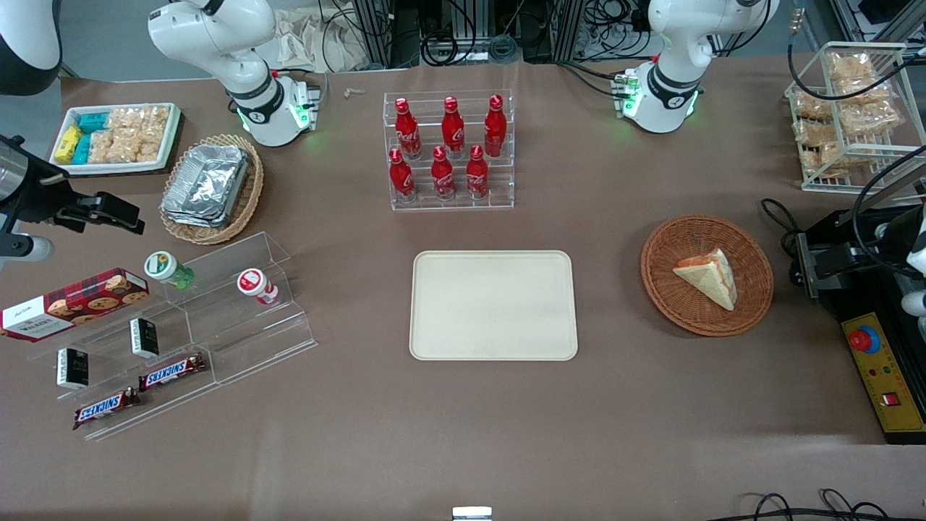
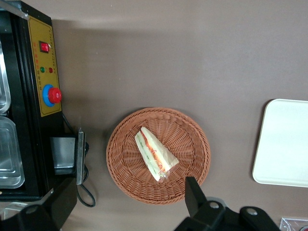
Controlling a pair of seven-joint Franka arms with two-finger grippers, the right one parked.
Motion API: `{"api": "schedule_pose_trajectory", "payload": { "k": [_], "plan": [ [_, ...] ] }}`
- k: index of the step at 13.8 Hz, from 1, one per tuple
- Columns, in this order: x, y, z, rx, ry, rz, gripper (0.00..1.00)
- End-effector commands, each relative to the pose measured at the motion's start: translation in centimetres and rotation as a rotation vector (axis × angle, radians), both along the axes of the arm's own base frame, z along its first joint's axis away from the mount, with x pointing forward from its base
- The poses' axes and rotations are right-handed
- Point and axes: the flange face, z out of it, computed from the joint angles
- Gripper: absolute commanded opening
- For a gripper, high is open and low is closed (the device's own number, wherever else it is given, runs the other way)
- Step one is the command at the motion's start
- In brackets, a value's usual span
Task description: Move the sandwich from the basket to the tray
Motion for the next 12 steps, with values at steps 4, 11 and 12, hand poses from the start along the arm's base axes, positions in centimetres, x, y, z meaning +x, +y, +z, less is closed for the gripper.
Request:
{"api": "schedule_pose_trajectory", "payload": {
  "k": [4,11,12],
  "plan": [
    [0.6,-0.2,1.0,0.015,-0.020,-0.013,1.00],
    [-3.0,-0.6,-0.3,0.019,0.058,0.008,1.00],
    [-3.6,-0.6,-0.9,0.019,0.067,0.011,1.00]
  ]
}}
